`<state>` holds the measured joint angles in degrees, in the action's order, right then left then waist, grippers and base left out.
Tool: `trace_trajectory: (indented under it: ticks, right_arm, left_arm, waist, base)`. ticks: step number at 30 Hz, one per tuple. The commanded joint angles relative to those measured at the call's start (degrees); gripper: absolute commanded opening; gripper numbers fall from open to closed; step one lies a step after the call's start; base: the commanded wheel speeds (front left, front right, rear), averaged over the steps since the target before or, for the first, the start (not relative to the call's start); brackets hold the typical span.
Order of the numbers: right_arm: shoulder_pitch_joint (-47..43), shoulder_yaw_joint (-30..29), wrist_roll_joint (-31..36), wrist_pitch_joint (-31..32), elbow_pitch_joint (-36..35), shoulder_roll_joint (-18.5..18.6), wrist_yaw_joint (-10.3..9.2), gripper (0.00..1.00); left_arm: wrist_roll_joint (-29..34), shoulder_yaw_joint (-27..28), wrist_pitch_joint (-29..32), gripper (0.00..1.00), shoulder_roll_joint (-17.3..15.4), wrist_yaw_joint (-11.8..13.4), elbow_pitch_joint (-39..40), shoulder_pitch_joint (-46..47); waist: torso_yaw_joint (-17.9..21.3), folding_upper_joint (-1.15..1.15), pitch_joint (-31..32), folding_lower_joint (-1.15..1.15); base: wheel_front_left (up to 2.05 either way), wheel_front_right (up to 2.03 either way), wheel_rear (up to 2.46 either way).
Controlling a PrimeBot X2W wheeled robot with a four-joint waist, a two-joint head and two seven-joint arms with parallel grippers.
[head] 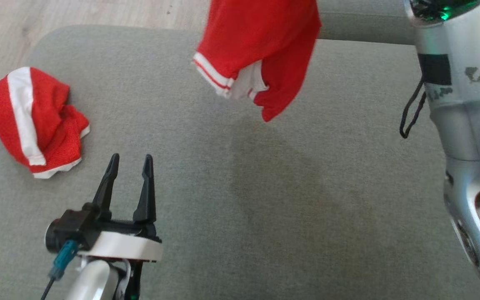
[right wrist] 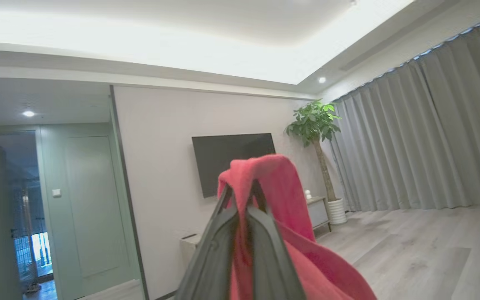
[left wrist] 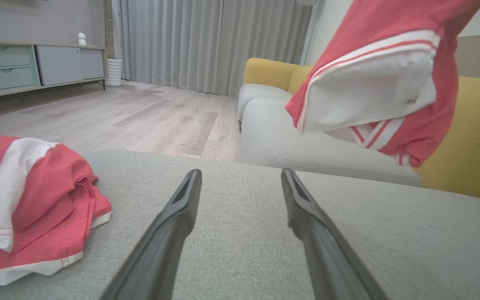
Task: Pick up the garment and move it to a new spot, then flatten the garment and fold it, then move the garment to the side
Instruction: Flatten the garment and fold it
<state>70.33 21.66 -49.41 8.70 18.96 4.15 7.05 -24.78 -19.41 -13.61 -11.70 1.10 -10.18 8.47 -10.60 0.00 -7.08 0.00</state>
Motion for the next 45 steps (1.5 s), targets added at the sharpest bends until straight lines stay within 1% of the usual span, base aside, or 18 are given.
trace_trajectory:
  ticks: [1,3,4,6,10,13,16,21,24,26,29,33,34,38,39,40,43,45]
  right_arm:
    - [0.10,-0.18,-0.04,-0.01,0.00,-1.25,0.44,0.00]
    - [-1.31,-0.35,1.99,0.80,2.51,-1.26,0.44,0.00]
    - [-4.33,-1.11,5.48,2.18,4.44,-1.25,0.44,0.00]
    - [-8.37,-2.02,8.77,3.98,5.56,-0.59,0.44,0.00]
    - [-16.86,-3.58,13.68,7.55,3.81,0.81,0.44,0.00]
    - [-22.97,-5.00,16.14,10.39,-1.44,1.54,0.44,0.00]
    - [-29.58,-7.16,18.08,14.18,-9.52,1.96,0.44,0.00]
    - [-42.02,-13.51,19.23,21.94,-25.06,0.45,0.44,0.00]
    - [-47.96,-18.81,20.73,25.27,-29.03,-0.49,0.44,0.00]
    - [-49.64,-22.48,21.55,25.99,-28.30,-0.87,0.44,0.00]
    - [-48.32,-27.82,23.90,24.46,-23.12,-1.11,0.44,0.00]
    - [-42.16,-33.61,28.28,18.76,-12.35,-1.17,0.44,0.00]
    - [-42.16,-33.61,28.28,18.76,-12.35,-1.17,0.44,0.00]
    - [-35.46,-38.88,32.49,11.65,-1.15,-0.51,0.44,0.00]
    - [-33.83,-39.86,33.04,9.38,1.25,-0.38,0.44,0.25]
    - [-32.45,-40.35,33.37,7.72,3.65,-0.32,0.44,1.00]
    - [-29.47,-40.07,34.71,3.76,9.52,0.84,0.44,1.00]
    - [-28.64,-38.34,36.14,2.13,12.05,2.16,0.44,1.00]
  left_arm:
    - [-0.23,2.27,-0.08,1.00,-1.29,0.44,2.02,0.84]
    - [-0.35,2.49,-0.12,1.00,-1.47,0.65,2.26,0.59]
    - [-0.44,2.49,-0.11,1.00,-1.51,0.79,2.59,0.41]
    - [-0.52,2.42,-0.07,1.00,-1.50,0.86,2.84,0.38]
    - [-0.75,2.40,0.01,1.00,-1.58,1.00,3.09,0.33]
    - [-0.84,2.26,-0.02,1.00,-1.60,1.00,3.07,0.29]
    - [-0.90,2.11,-0.06,1.00,-1.62,1.07,2.99,0.12]
    - [-1.06,2.09,-0.12,1.00,-1.96,1.11,3.08,-0.22]
    - [-1.15,2.15,-0.16,1.00,-2.15,1.10,3.32,-0.02]
    - [-1.15,2.10,-0.15,1.00,-2.22,1.01,3.53,0.48]
    - [-1.08,1.87,-0.17,1.00,-2.31,0.59,3.60,1.80]
    - [-0.58,1.02,-0.12,1.00,-1.90,0.26,3.66,3.82]
    - [-0.58,1.02,-0.12,1.00,-1.90,0.26,3.66,3.82]
    - [-0.29,0.30,-0.20,1.00,-1.52,-0.29,3.37,5.59]
    - [-0.25,0.23,-0.25,1.00,-1.47,-0.37,3.26,5.90]
    - [-0.27,0.25,-0.31,1.00,-1.48,-0.49,3.08,6.15]
    - [-0.27,0.24,-0.53,1.00,-1.36,-0.84,2.44,6.79]
    - [-0.21,0.22,-0.66,1.00,-1.26,-0.89,2.02,6.88]
  waist:
    - [0.63,0.00,0.00,0.00]
    - [1.69,0.00,-0.05,0.00]
    - [2.67,0.00,-0.11,0.00]
    - [3.60,0.00,-0.20,0.00]
    - [5.47,0.00,-0.30,0.00]
    - [6.38,0.00,0.02,0.00]
    - [6.84,0.00,0.38,0.00]
    - [7.08,0.00,0.63,0.00]
    - [6.79,0.00,0.01,0.00]
    - [6.36,0.00,-0.91,0.00]
    - [5.10,0.00,-2.76,0.00]
    - [2.56,0.00,-5.46,0.00]
    - [2.56,0.00,-5.46,0.00]
    - [0.02,0.00,-7.97,0.00]
    - [-0.42,0.00,-8.45,0.00]
    - [-0.72,0.00,-8.89,0.00]
    - [-1.28,0.00,-9.52,0.00]
    - [-1.28,0.00,-9.29,0.00]
  base:
    - [0.00,0.00,0.00]
    - [0.00,0.00,0.00]
    - [0.00,0.00,0.00]
    - [0.00,0.00,0.00]
    - [0.00,0.00,0.00]
    - [0.00,0.00,0.00]
    - [0.00,0.00,0.00]
    - [0.00,0.00,0.00]
    - [0.00,0.00,0.00]
    - [0.00,0.00,0.00]
    - [0.00,0.00,0.00]
    - [0.00,0.00,0.00]
    - [0.00,0.00,0.00]
    - [0.00,0.00,0.00]
    - [0.00,0.00,0.00]
    - [0.00,0.00,0.00]
    - [0.00,0.00,0.00]
    - [0.00,0.00,0.00]
